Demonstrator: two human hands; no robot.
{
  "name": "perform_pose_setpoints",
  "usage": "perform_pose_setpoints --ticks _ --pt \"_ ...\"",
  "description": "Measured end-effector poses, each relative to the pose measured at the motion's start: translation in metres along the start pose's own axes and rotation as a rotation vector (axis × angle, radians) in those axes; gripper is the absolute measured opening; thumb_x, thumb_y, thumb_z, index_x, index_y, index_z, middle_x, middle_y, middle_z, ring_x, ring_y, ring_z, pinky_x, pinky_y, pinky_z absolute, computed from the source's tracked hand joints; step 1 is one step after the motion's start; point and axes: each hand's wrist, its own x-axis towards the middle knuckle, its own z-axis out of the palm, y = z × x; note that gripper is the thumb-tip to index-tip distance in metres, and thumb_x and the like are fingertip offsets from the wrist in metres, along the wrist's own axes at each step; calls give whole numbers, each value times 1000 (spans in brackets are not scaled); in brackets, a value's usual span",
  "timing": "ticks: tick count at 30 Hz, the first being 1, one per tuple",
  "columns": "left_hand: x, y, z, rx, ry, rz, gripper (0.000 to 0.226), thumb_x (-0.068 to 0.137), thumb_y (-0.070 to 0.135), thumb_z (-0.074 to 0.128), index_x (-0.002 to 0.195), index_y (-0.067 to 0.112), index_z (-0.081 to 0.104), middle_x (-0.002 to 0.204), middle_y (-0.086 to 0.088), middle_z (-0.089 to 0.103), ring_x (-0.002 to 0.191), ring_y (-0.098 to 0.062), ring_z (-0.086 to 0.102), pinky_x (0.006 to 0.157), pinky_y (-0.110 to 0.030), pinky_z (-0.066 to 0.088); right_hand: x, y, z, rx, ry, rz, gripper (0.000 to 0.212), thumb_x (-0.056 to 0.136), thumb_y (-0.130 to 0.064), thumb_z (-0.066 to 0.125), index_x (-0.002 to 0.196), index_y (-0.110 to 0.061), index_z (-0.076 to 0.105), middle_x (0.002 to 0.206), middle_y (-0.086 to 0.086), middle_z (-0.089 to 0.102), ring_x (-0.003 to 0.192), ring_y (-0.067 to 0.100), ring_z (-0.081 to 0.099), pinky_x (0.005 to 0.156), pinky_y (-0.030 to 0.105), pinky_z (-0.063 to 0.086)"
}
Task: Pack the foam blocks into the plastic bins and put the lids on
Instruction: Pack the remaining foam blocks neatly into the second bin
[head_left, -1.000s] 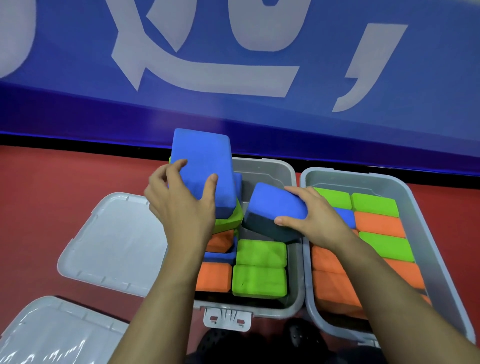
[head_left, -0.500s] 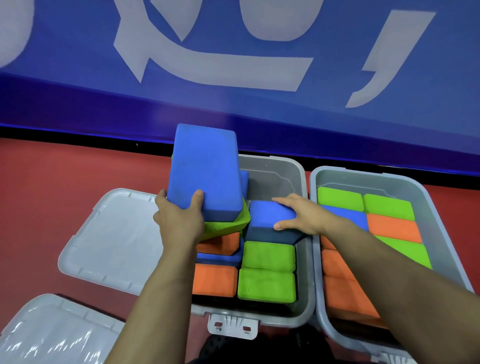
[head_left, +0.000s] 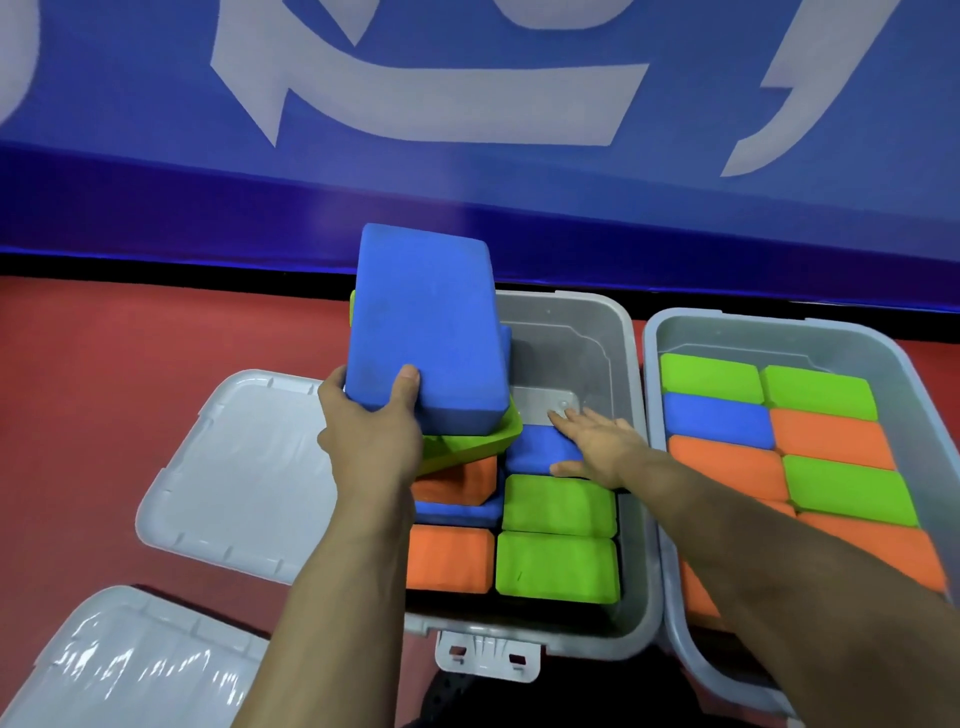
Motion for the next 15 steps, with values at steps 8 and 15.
perform_pose_setpoints --ticks 8,15 --pt "-14 14 11 -238 -26 -66 47 88 33 75 130 19 57 119 3 71 104 -14 70 87 -36 57 -84 -60 -72 1043 266 -97 57 94 -29 70 146 -22 48 146 -2 54 135 11 50 106 24 44" --pt "-49 31 48 -553 -324 -301 56 97 19 66 147 21 42 127 -1 70 91 -12 75 67 -27 60 -161 -90 -115 1730 204 -111 78 77 -32 80 144 -40 40 116 -12 74 114 19 68 109 44 43"
